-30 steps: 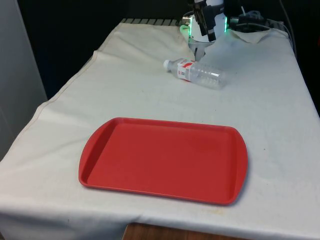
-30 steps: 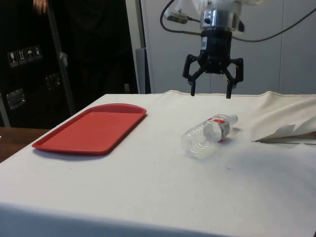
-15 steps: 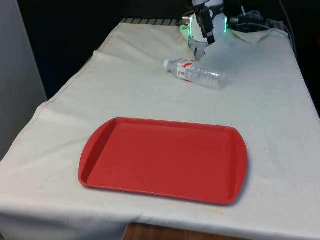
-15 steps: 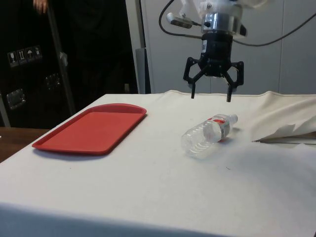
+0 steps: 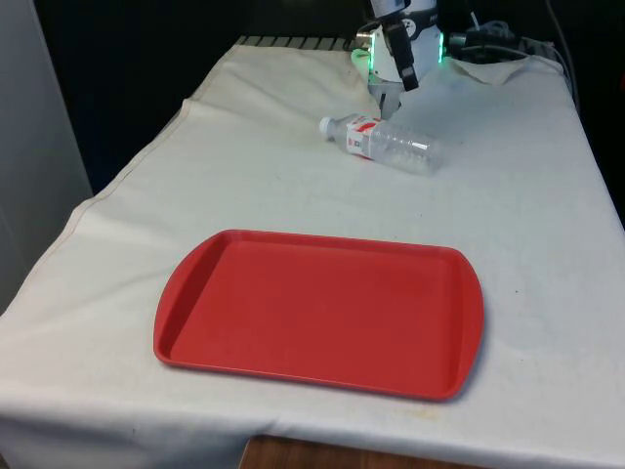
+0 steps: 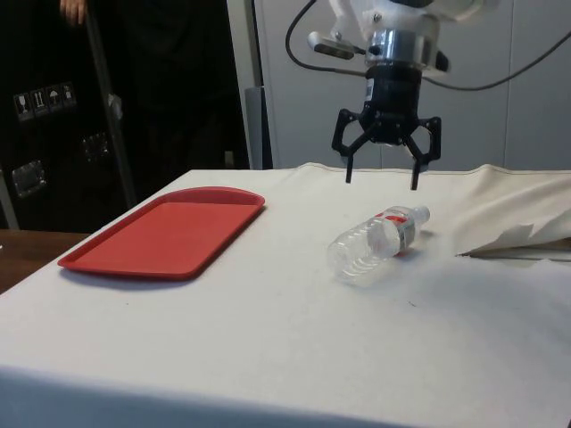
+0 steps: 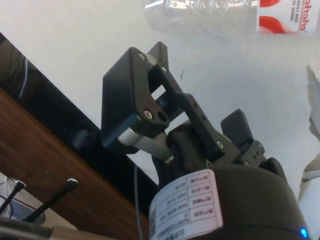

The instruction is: Place the bottle upright on the tray.

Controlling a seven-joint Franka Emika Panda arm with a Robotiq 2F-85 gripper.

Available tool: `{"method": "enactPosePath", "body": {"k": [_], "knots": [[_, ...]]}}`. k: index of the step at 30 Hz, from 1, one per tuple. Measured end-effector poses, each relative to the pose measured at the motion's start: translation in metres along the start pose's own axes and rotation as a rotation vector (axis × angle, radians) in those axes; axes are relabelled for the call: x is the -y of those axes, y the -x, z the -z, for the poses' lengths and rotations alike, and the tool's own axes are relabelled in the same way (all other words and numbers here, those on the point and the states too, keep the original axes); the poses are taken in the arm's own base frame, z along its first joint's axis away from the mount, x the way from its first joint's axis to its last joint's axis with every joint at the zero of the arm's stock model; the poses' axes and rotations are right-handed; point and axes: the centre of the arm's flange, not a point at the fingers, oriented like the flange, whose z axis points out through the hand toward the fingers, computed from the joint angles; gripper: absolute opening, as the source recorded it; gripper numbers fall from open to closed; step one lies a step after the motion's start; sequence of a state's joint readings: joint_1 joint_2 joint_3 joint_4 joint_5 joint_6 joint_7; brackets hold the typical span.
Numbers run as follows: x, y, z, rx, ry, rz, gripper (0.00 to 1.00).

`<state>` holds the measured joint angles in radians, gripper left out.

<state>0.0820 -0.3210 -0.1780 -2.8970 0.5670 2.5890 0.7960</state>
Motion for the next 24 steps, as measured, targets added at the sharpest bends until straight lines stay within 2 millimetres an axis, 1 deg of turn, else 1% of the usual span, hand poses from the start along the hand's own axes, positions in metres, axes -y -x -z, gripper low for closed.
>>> {"method": "enactPosePath", "body": {"k": [24], "knots": [[-0.007,-0.008,-0.013,0.035,-0.011,-0.121,1.00]]}}
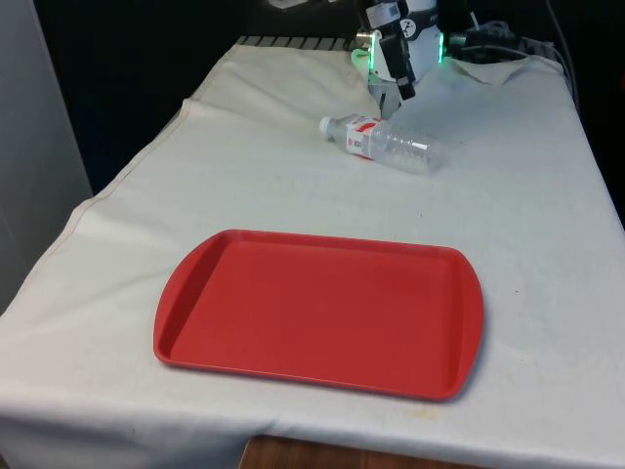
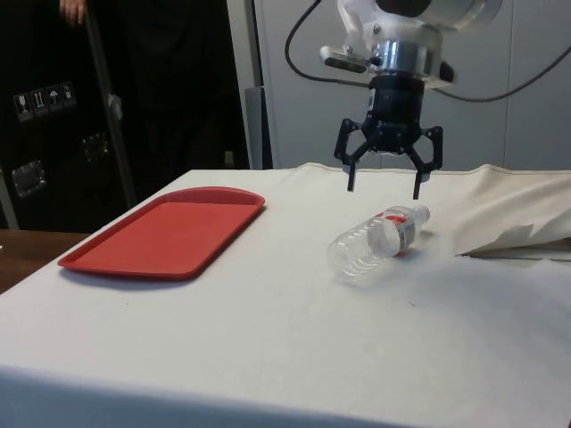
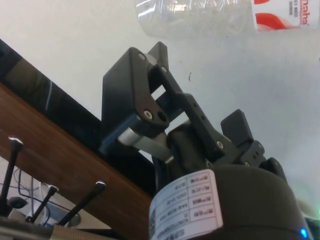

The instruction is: Place the bottle upright on the tray.

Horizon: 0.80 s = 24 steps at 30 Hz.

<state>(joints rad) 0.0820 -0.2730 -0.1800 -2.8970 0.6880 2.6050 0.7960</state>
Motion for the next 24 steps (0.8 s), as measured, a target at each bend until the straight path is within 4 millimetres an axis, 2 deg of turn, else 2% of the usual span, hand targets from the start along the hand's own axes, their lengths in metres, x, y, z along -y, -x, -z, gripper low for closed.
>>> {"method": "enactPosePath", "body": {"k": [24], "knots": [[-0.006,-0.008,-0.013,0.026,-0.003,-0.112,1.00]]}}
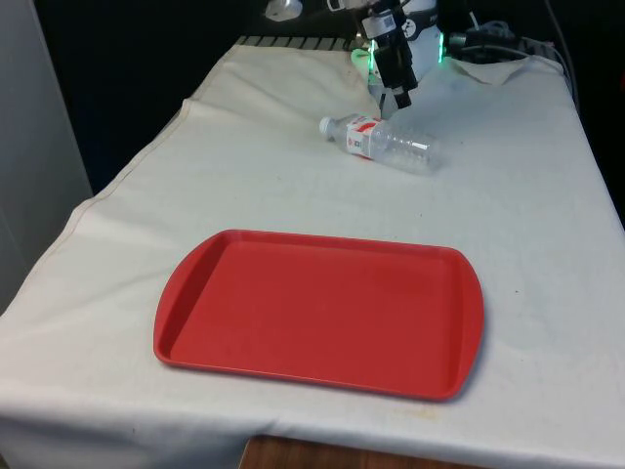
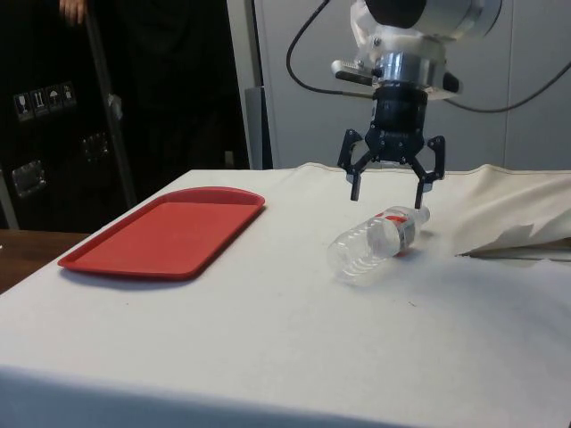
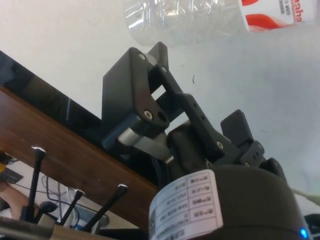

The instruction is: Place the bottle upright on the tray.

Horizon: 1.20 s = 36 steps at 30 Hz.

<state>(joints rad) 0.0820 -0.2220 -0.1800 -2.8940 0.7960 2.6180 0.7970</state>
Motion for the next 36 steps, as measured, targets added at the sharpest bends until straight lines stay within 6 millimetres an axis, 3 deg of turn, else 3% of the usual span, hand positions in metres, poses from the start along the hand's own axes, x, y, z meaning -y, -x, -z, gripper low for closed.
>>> {"method": "enactPosePath", "body": {"k": [17,36], "knots": [[-0.0042,-0.0076,-0.0093,0.018,0.002,-0.083,1.00],[-0.0020,-0.0061,-0.0070,0.071,-0.041,-0.136,1.00]]}}
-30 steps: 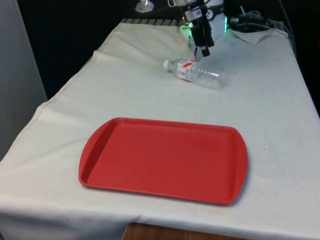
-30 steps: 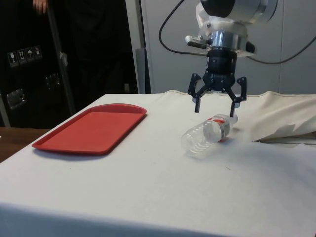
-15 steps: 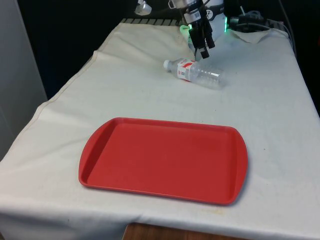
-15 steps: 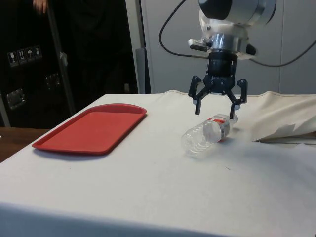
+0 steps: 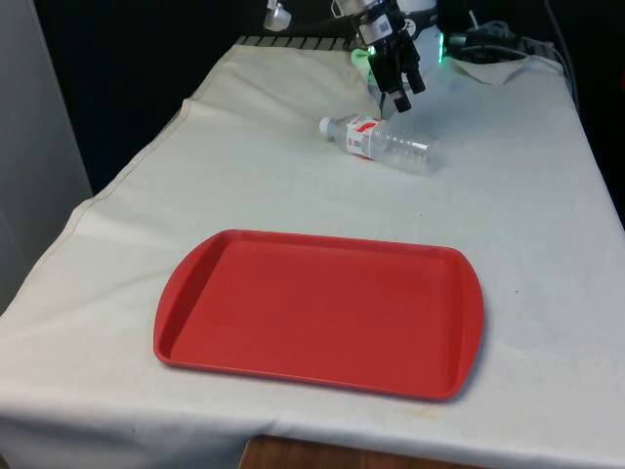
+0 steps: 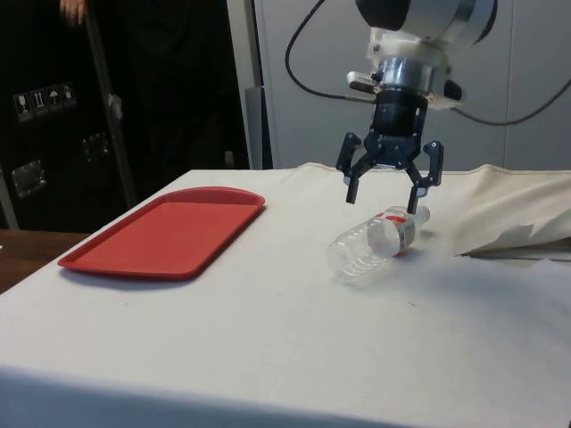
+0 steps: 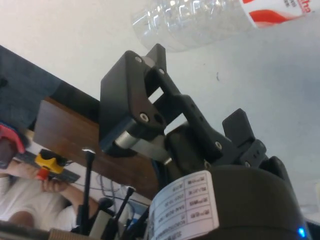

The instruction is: Place the bottle upright on the tray.

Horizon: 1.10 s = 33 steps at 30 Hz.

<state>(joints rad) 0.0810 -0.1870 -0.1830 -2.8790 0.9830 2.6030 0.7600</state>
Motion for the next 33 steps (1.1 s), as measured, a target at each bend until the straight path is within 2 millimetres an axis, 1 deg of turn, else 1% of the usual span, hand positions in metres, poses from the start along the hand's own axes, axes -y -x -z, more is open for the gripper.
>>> {"method": "enactPosePath", "body": {"k": [26,31,33], "knots": [[-0.0003,-0.0017,0.0005,0.050,-0.050,-0.081,1.00],[-0.0013,-0.0039,0.0003,0.062,-0.054,-0.085,1.00],[-0.0028,-0.0078,-0.0002,0.077,-0.058,-0.086,1.00]]}}
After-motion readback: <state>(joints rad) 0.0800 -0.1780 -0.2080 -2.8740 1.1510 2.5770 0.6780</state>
